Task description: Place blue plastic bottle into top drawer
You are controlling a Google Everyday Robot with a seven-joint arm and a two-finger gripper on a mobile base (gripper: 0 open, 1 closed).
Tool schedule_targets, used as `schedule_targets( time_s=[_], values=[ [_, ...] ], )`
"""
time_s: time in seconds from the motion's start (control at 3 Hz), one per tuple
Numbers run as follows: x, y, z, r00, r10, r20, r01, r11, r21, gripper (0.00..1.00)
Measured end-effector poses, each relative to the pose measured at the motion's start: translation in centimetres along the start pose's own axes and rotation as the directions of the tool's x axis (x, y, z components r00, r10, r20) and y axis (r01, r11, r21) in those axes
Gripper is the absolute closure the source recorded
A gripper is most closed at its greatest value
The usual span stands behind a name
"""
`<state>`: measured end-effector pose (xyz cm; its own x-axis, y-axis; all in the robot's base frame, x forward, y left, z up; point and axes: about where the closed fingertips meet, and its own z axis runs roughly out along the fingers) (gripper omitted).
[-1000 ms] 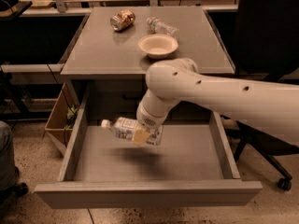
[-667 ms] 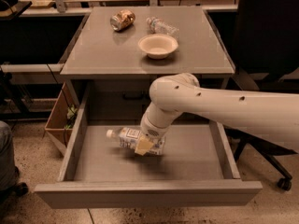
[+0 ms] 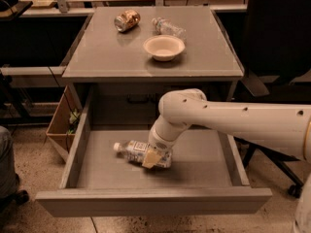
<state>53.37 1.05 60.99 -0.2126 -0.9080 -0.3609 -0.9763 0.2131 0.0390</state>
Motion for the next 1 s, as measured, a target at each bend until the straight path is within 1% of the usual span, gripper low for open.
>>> schedule_targets(
  time_s=[0.33,0.67,1.0],
  values=[
    [0.0,0.0,-0.1,1.000,0.000,0.000,0.000,1.0000,0.000,0.35],
    [-1.2,-0.3,0.1,1.000,-0.022,0.011,0.022,0.9996,-0.014,0.04],
    [-1.9,-0.6,-0.3,0.999,-0.031,0.006,0.031,0.9992,-0.026,0.00]
  ],
)
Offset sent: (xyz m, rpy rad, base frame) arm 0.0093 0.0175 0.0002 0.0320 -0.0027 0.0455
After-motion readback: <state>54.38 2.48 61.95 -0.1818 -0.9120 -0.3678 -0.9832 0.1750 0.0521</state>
